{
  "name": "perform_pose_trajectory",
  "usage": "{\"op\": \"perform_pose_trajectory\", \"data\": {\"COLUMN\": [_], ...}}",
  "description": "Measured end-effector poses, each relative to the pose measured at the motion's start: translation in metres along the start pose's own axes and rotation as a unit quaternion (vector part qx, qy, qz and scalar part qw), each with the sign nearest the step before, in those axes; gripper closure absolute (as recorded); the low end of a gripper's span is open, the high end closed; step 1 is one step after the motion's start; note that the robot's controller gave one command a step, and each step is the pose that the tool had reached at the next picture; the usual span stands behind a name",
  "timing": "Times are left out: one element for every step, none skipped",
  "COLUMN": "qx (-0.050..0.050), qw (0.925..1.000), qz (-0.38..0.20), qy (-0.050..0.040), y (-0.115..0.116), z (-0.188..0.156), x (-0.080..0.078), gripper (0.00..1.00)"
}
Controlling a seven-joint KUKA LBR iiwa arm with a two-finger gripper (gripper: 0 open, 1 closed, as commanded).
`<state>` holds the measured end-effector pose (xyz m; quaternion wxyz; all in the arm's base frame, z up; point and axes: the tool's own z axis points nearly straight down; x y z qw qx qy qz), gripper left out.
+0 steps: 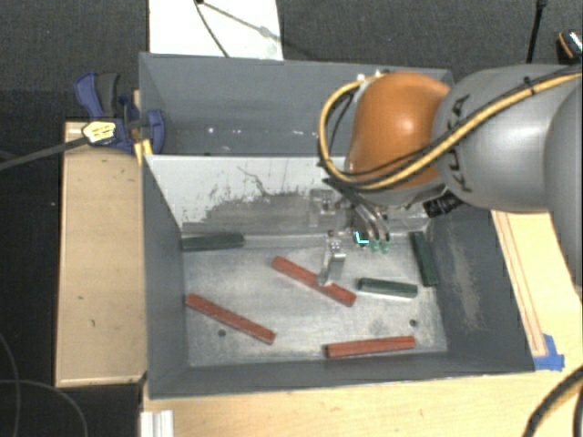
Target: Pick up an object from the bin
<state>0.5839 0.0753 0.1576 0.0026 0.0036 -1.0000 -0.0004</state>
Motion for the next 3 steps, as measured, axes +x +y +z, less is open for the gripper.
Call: {"op": "perform_pose_trajectory", "data": {"qx": [0.001, 0.000, 0.000], "qw": [0.9998, 0.9998, 0.9993], "qz": [-0.018, -0.017, -0.037], "qy": [0.0003, -0.0038, -0.0071], "y": [-0.027, -0.026, -0.006], "z": [0.091, 0.086, -0.044], "x": [0.015, 0.013, 0.040], "gripper": [0.00, 1.00, 1.00]}}
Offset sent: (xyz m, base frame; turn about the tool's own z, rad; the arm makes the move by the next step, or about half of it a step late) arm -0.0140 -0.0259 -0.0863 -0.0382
